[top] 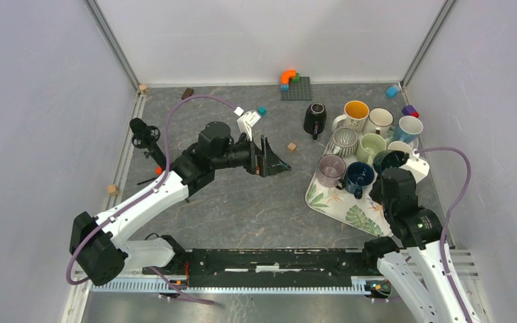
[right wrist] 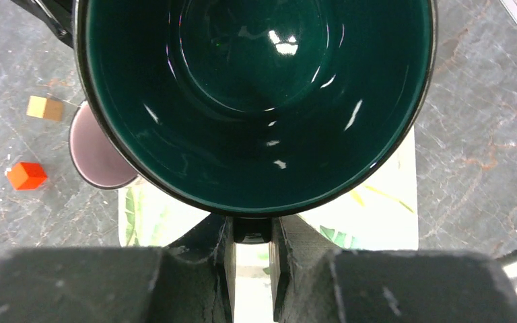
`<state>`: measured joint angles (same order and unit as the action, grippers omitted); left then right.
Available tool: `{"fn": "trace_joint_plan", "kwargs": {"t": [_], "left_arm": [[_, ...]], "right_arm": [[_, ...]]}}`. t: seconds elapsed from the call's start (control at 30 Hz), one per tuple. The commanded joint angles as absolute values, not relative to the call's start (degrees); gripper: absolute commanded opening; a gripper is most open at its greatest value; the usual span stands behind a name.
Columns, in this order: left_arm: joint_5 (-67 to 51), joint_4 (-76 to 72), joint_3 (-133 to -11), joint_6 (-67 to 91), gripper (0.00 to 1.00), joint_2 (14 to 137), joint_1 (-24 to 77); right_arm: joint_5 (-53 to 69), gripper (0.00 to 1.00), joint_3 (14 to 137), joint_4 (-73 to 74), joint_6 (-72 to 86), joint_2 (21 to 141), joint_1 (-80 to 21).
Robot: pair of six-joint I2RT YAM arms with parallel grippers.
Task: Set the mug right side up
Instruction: Place the cup on the tray.
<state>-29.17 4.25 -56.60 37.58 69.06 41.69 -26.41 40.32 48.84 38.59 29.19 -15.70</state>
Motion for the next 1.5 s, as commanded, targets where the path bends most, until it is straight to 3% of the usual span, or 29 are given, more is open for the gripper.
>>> {"fn": "trace_joint_plan", "kwargs": {"t": [0.0, 0.7, 1.27, 1.47], "left_arm": [[-31.6, 2.8, -56.4, 35.8, 1.0, 67.4, 42.1], [-33.6, 2.4, -54.1, 36.6, 1.0, 67.5, 42.2], [-33.8, 2.2, -53.1, 36.8, 1.0, 68.3, 42.2], [-33.6, 2.2, -53.1, 37.0, 1.0, 68.4, 42.2]], "right_arm": [[-30.3, 0.0, 40.6, 48.4, 42.2, 28.8, -15.8], [-32.4, 0.0, 30.4, 50.6, 51.7, 32.6, -15.7], [-24.0, 0.0, 26.1, 42.5, 43.0, 40.8, -7.7], [-21.1, 0.17, 26.6, 42.0, 40.2, 43.8, -5.7]]}}
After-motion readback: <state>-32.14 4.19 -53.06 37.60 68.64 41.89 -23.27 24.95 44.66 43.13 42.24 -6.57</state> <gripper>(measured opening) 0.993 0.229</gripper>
